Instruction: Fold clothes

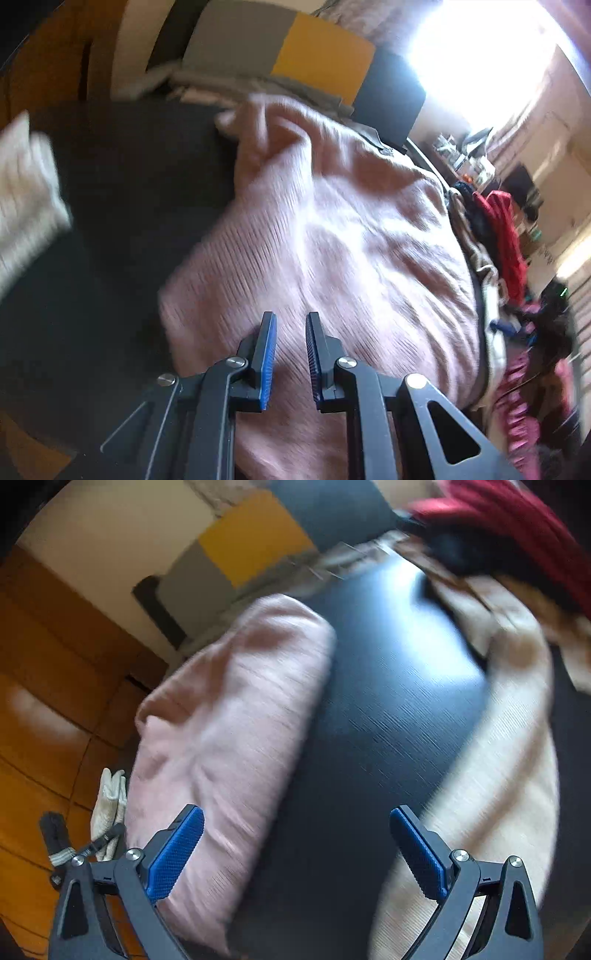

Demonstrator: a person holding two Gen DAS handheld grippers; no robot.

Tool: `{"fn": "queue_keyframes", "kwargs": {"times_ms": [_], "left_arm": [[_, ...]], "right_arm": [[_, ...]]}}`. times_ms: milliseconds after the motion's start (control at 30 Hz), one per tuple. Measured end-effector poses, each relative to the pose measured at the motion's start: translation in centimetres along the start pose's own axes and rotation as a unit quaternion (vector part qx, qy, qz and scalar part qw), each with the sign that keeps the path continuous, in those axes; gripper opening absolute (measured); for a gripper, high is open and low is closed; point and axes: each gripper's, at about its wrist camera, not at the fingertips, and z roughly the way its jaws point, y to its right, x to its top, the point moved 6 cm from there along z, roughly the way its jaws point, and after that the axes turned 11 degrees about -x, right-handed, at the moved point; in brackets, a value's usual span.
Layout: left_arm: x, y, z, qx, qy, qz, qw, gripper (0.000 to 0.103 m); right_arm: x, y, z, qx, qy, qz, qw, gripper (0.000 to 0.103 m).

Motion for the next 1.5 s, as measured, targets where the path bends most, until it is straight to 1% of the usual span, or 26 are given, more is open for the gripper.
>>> {"fn": "queue_keyframes", "kwargs": {"times_ms": [100,133,200,267,300,400,500,567,667,700,733,767,833,867,900,933,1033,1067,1133,1167,1200,1233,1300,1367,1433,1500], "left_arm": [[-0.7,-0.3,-0.6,0.01,0.012,-0.016,0.9997,0.015],[-0.8,-0.6,-1.0,0.016,0.018,-0.023,0.9994,0.015],[-1.0,-1.3,-1.8,0.028,0.031,-0.036,0.9985,0.015],[-0.8,-2.8,-3.0,0.055,0.038,-0.039,0.997,0.018],[-0.9,-3.6,-3.5,0.066,0.04,-0.045,0.996,0.018],[-1.0,-5.8,-4.1,0.085,0.043,-0.069,0.9931,0.02],[-1.5,-7.6,-4.5,0.067,0.042,-0.106,0.9912,0.025],[-1.7,-8.3,-4.4,0.061,0.041,-0.121,0.9899,0.028],[-1.3,-8.8,-3.6,0.061,0.035,-0.122,0.99,0.029],[-1.0,-8.6,-3.2,0.055,0.032,-0.12,0.9908,0.029],[-0.8,-8.4,-2.7,0.049,0.029,-0.117,0.9915,0.029],[-0.5,-8.1,-2.3,0.043,0.026,-0.114,0.9922,0.029],[0.2,-7.6,-1.4,0.035,0.021,-0.108,0.9933,0.028],[0.6,-7.3,-0.9,0.033,0.02,-0.104,0.9938,0.021],[1.0,-7.0,-0.4,0.03,0.019,-0.1,0.9944,0.009],[1.7,-5.8,-0.9,0.028,0.037,-0.081,0.9956,0.005],[4.0,-2.1,-2.4,0.022,0.092,-0.023,0.9953,0.005],[4.5,0.5,-3.2,0.01,0.105,0.019,0.9942,0.005],[3.7,4.6,-3.0,-0.017,0.091,0.085,0.9921,0.005],[3.3,6.7,-2.9,-0.031,0.083,0.118,0.9891,0.005],[2.9,8.8,-2.9,-0.044,0.075,0.15,0.9849,0.005],[1.4,10.7,-1.7,-0.059,0.044,0.182,0.9806,0.005],[-1.3,12.6,0.5,-0.067,0.002,0.229,0.9711,0.005],[-4.3,13.2,2.6,-0.077,-0.048,0.243,0.9657,0.005],[-7.1,13.4,4.4,-0.085,-0.097,0.252,0.9591,0.006],[-7.9,12.9,4.2,-0.094,-0.105,0.238,0.9609,0.005]], "right_arm": [[-1.3,3.6,-0.6,-0.074,-0.01,0.018,0.997,0.097],[-1.1,5.0,-1.1,-0.118,-0.001,0.018,0.993,0.097],[-0.6,8.3,-2.4,-0.232,0.012,0.016,0.972,0.097],[0.0,9.0,-4.2,-0.251,0.041,0.021,0.967,0.096],[0.2,9.1,-4.9,-0.25,0.054,0.024,0.966,0.096],[0.6,5.3,-4.5,-0.14,0.066,0.016,0.988,0.096],[1.0,-1.2,-0.3,-0.054,0.026,-0.022,0.998,0.097],[1.6,-4.6,2.5,-0.024,0.004,-0.035,0.999,0.097],[3.4,-8.5,6.6,-0.031,-0.003,-0.056,0.998,0.096],[3.6,-9.4,7.7,-0.033,-0.006,-0.065,0.997,0.091],[3.9,-9.9,8.6,-0.037,-0.009,-0.078,0.996,0.083],[4.1,-10.6,9.2,-0.046,-0.011,-0.094,0.994,0.061],[4.2,-11.5,9.6,-0.052,-0.005,-0.116,0.992,0.048],[4.1,-11.7,9.1,-0.054,0.003,-0.128,0.99,0.037],[4.0,-11.9,8.5,-0.056,0.011,-0.14,0.989,0.035],[3.8,-12.0,7.7,-0.06,0.02,-0.15,0.987,0.034],[2.7,-11.7,3.8,-0.083,0.058,-0.187,0.977,0.03],[2.3,-11.6,2.4,-0.093,0.07,-0.2,0.973,0.027],[0.5,-10.6,-0.3,-0.123,0.083,-0.229,0.962,0.01],[-0.5,-9.7,-1.4,-0.148,0.087,-0.243,0.955,0.005],[-1.6,-8.1,-2.4,-0.175,0.084,-0.249,0.949,0.005],[-2.2,-6.8,-3.0,-0.187,0.075,-0.242,0.949,0.005],[-4.0,-3.5,-4.0,-0.191,0.048,-0.211,0.957,0.005],[-5.1,-1.7,-4.4,-0.182,0.032,-0.18,0.966,0.008],[-5.7,-0.9,-4.4,-0.177,0.019,-0.162,0.971,0.024],[-5.4,-1.8,-4.1,-0.174,0.02,-0.172,0.969,0.063]]}}
